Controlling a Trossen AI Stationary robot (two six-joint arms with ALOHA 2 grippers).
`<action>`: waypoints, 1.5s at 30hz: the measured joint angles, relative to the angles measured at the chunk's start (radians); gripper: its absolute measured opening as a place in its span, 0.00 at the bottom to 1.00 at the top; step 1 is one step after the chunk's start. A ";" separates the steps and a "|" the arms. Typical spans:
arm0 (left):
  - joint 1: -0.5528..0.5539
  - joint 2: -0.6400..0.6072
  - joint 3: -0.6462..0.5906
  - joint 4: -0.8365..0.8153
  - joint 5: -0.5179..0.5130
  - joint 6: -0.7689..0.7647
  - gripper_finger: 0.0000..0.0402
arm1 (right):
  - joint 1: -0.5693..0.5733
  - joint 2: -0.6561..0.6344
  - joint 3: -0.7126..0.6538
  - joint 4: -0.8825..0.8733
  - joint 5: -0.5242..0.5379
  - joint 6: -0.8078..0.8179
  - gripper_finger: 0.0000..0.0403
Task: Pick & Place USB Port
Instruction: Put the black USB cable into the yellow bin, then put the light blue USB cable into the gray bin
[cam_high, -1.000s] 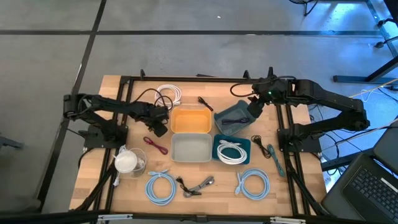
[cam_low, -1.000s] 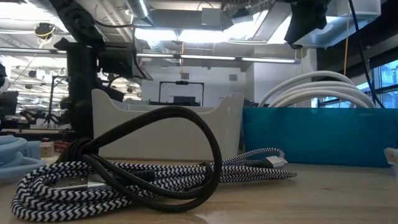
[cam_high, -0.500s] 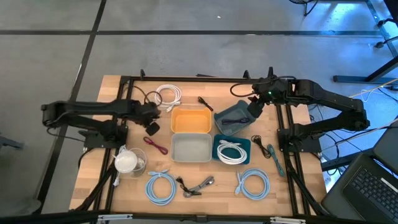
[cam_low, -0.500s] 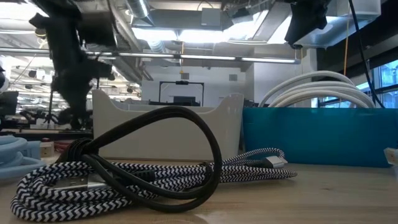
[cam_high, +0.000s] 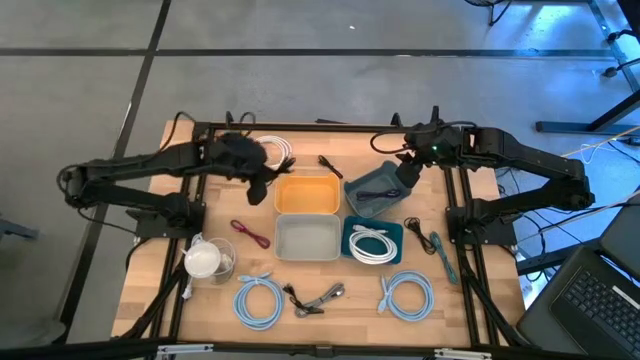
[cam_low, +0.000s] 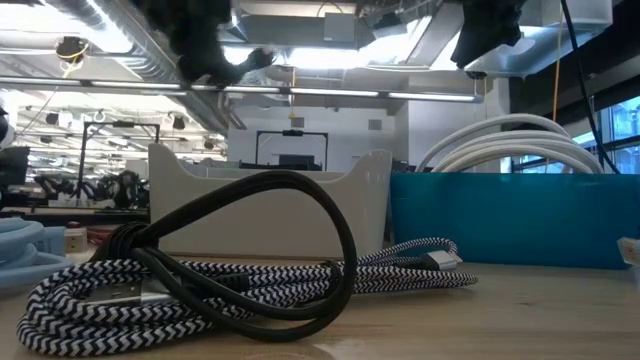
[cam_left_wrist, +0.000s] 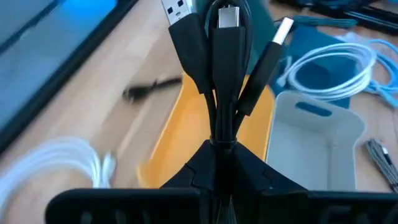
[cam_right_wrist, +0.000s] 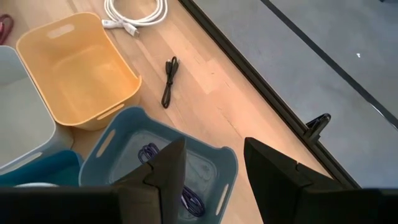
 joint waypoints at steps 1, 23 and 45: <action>0.000 0.033 0.041 -0.016 0.007 0.033 0.04 | 0.000 0.000 0.000 0.000 0.000 0.000 0.41; 0.009 0.741 0.278 -0.161 0.051 0.270 0.04 | 0.000 0.000 0.000 -0.012 0.000 -0.004 0.41; 0.013 0.763 0.314 -0.210 0.045 0.276 0.45 | 0.000 0.000 0.000 -0.012 0.000 -0.004 0.41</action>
